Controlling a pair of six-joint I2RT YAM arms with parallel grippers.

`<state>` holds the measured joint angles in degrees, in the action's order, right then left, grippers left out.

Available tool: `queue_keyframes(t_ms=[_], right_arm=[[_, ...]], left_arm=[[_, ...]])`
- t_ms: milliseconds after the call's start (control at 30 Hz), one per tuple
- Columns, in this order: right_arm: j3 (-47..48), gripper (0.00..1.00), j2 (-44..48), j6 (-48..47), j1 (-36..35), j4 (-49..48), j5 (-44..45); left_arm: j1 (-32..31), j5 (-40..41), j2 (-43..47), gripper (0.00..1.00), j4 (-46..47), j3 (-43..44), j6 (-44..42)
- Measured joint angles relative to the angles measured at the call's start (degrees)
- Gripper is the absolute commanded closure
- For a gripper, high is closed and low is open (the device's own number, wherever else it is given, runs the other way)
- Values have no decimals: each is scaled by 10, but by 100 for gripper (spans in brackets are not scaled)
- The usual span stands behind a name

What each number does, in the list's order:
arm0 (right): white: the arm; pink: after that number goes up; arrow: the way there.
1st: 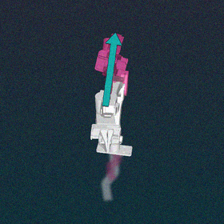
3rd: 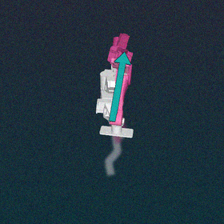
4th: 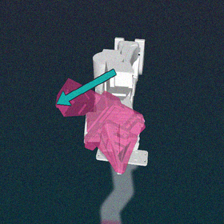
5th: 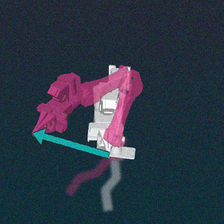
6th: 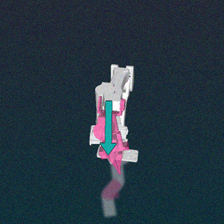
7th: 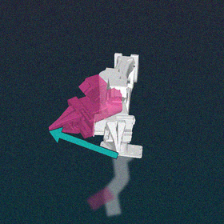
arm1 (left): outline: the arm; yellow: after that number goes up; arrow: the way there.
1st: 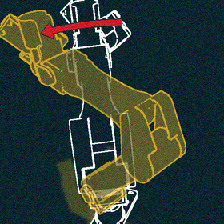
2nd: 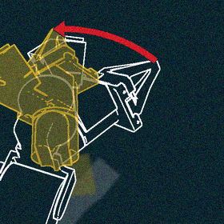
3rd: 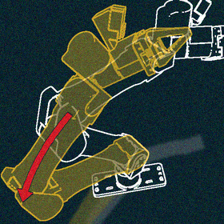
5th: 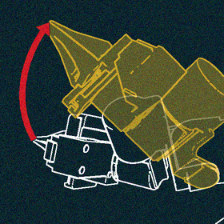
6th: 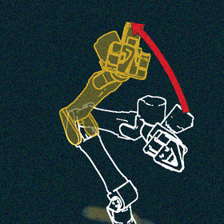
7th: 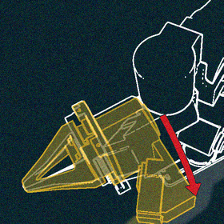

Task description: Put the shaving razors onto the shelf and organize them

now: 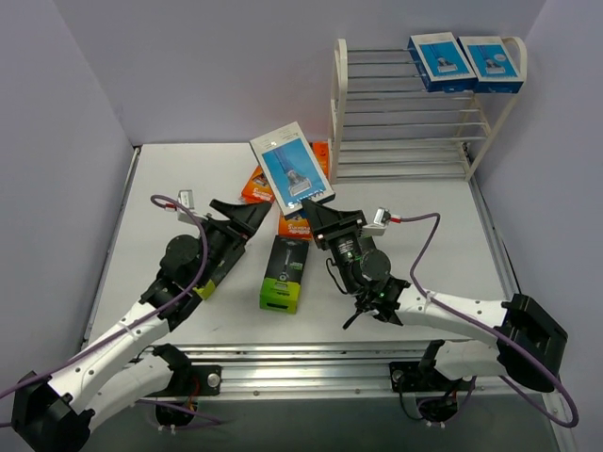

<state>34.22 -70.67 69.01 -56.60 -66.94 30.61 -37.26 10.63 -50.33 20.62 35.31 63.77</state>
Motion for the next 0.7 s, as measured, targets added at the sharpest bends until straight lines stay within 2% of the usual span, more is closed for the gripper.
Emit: queue_keyframes(t_ms=[167,367,567,700], right_arm=[[-8,100,25,-4,6,11,17],[-8,100,60,-10,42,33,20],[-7,100,97,-10,105,81,14],[27,100,108,-15,153,147,-2]], left_arm=[[60,-52,26,6,-8,-6,-3],[169,-137,37,6,69,-87,31],[179,-191,38,2,74,-92,0],[177,-210,36,6,30,-49,-61]])
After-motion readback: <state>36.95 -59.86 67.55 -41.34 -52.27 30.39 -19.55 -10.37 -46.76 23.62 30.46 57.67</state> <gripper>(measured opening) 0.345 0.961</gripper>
